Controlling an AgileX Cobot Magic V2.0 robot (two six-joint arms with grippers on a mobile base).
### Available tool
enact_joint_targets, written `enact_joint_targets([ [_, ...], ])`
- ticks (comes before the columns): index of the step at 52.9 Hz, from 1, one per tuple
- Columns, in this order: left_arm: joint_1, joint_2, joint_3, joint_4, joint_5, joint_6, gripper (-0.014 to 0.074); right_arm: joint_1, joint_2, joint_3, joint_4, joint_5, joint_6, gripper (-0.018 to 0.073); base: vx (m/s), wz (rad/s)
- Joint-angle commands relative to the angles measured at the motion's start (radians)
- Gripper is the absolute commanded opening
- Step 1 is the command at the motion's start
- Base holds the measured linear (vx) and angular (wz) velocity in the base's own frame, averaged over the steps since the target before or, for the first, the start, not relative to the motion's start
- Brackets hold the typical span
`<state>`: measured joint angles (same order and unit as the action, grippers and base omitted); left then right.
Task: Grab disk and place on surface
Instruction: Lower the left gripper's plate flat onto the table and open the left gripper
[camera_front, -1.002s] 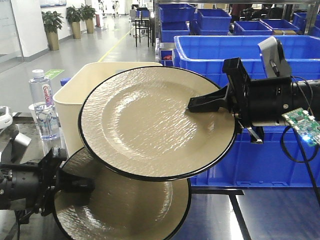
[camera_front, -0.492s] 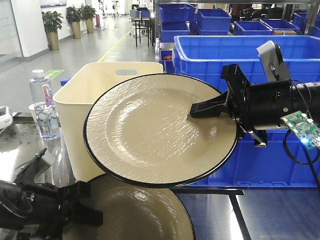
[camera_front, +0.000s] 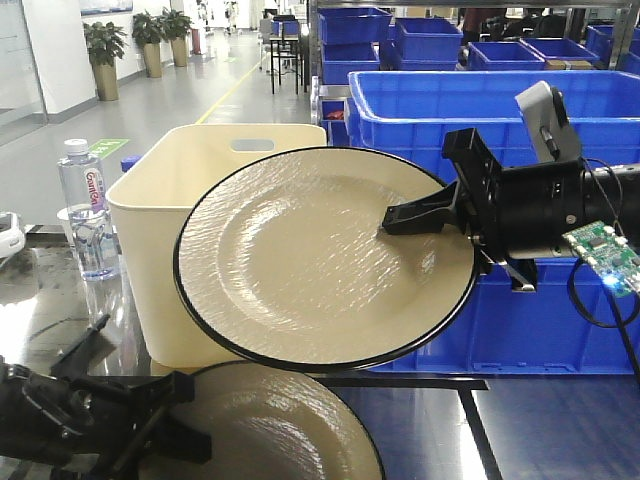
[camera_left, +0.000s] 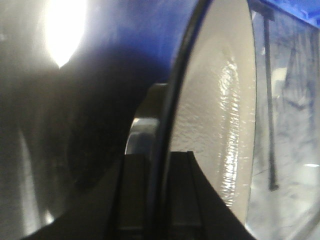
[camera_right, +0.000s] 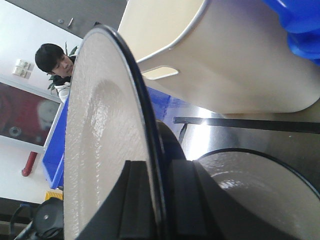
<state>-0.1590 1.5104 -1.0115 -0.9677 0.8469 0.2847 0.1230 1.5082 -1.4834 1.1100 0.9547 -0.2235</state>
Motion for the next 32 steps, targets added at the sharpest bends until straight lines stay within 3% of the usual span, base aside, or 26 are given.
enact_joint_targets([
  [1,-0.005,-0.016,-0.032,-0.084,0.018,-0.003,0.0029,-0.006,-0.044,-0.041,0.101,-0.047,0.009,-0.0008,0.0,0.0],
  [14,-0.004,0.004,-0.032,0.086,0.017,-0.002,0.0124,-0.006,-0.044,-0.041,0.098,-0.046,0.009,-0.0008,0.0,0.0],
  [32,0.008,-0.015,-0.037,0.284,0.038,-0.014,0.0492,-0.006,-0.044,-0.041,0.092,-0.044,0.009,-0.0008,0.0,0.0],
])
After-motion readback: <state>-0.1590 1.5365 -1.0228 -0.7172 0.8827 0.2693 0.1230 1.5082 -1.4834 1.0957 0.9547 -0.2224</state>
